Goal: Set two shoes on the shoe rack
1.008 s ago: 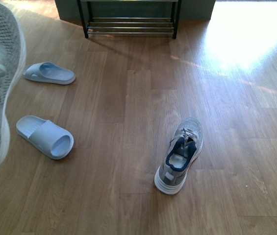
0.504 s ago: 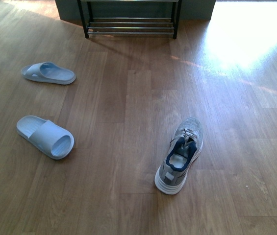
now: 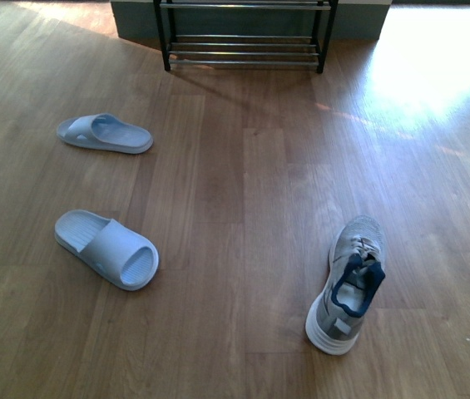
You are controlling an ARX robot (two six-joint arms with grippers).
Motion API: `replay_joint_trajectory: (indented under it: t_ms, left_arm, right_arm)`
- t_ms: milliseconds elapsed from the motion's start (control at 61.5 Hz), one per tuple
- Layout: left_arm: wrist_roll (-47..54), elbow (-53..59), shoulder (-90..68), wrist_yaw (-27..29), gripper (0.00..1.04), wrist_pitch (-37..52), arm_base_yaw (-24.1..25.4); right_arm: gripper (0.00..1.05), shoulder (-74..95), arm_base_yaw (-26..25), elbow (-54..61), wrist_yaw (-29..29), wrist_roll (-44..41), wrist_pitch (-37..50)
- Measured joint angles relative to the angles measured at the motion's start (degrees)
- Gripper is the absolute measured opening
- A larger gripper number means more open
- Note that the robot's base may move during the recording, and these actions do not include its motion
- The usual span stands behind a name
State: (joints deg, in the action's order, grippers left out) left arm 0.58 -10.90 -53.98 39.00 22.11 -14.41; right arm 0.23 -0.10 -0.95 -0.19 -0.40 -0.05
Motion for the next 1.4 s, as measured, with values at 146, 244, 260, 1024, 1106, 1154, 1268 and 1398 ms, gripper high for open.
replay_joint_trajectory:
  t_ms: [146, 244, 260, 1024, 1106, 1154, 1268, 1398]
  left_arm:
    - [0.02, 0.00, -0.02, -0.57, 0.06, 0.00, 0.00]
    - [0.04, 0.00, -0.02, -0.57, 0.06, 0.00, 0.00]
    - [0.04, 0.00, -0.02, -0.57, 0.06, 0.00, 0.00]
    - [0.07, 0.00, -0.02, -0.66, 0.06, 0.00, 0.00]
    - [0.07, 0.00, -0.02, -0.63, 0.06, 0.00, 0.00]
    - [0.07, 0.00, -0.02, -0.66, 0.06, 0.00, 0.00]
    - [0.04, 0.00, -0.02, -0.66, 0.06, 0.00, 0.00]
    - [0.07, 0.00, -0.02, -0.63, 0.06, 0.00, 0.00]
  right_arm:
    - [0.96, 0.02, 0.00, 0.00, 0.00, 0.00, 0.00]
    - [0.96, 0.02, 0.00, 0.00, 0.00, 0.00, 0.00]
    - [0.96, 0.02, 0.00, 0.00, 0.00, 0.00, 0.00]
    - [0.96, 107.30, 3.98, -17.70, -8.04, 0.98, 45.64]
    - [0.96, 118.99, 2.86, -22.58, -6.82, 1.22, 46.60]
    - [0.96, 126.18, 1.92, -25.79, -5.55, 1.27, 47.19]
    - [0.96, 134.97, 0.31, -30.49, -4.17, 1.29, 47.19]
    - [0.96, 140.67, -1.16, -35.15, -3.61, 1.79, 45.90]
